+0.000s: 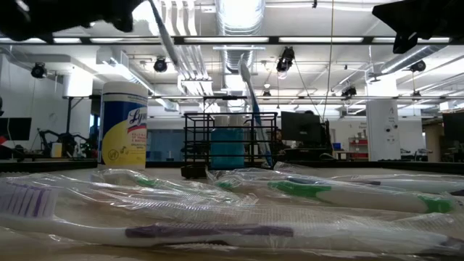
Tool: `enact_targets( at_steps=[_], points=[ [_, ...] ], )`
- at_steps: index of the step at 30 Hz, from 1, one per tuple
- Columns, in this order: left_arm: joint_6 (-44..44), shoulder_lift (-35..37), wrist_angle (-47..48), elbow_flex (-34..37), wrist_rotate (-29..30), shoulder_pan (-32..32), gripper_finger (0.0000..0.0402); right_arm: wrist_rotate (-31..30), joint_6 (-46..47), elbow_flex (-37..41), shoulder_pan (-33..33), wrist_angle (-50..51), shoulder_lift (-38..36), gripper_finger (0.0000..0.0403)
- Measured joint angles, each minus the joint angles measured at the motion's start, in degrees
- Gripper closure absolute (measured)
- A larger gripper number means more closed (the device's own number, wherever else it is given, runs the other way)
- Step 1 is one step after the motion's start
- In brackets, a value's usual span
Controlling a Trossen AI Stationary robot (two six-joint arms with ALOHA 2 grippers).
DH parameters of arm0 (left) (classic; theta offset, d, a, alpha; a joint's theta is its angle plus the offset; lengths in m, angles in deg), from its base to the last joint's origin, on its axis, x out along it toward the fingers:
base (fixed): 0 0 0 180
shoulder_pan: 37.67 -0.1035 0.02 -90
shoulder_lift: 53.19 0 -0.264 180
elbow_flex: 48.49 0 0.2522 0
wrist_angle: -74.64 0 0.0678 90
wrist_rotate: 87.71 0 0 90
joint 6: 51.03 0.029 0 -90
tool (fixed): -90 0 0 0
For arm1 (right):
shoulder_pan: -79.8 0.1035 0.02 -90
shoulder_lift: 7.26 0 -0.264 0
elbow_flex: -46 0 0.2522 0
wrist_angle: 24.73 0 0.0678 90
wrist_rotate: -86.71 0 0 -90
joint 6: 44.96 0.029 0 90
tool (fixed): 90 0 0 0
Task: Pick & Place toothbrushing station
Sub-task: Put the left blue toothbrush into the mesh organizer
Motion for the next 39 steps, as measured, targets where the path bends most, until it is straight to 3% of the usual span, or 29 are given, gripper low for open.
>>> enact_targets(
  at_steps=[4, 10, 15, 39],
  points=[
    [-0.3, -8.02, -1.31, -0.84, -2.08, -1.63, 0.0385, 0.0, 0.0, -0.06, 0.0, -0.11, 0.02, 0.0394],
    [-1.91, -17.88, -12.17, -0.57, -5.16, -4.02, 0.0385, 0.02, 0.04, -0.06, 0.0, 0.07, 0.02, 0.0394],
    [-2.71, -22.68, -13.71, -2.79, -7.76, -5.25, 0.0385, 0.02, 0.28, -0.06, -0.01, 0.17, 0.08, 0.0394],
    [0.71, -42.44, -19.74, -4.2, -7.89, -5.67, 0.0383, 0.04, 0.46, 0.0, 0.0, 0.46, 0.05, 0.0394]
  ],
)
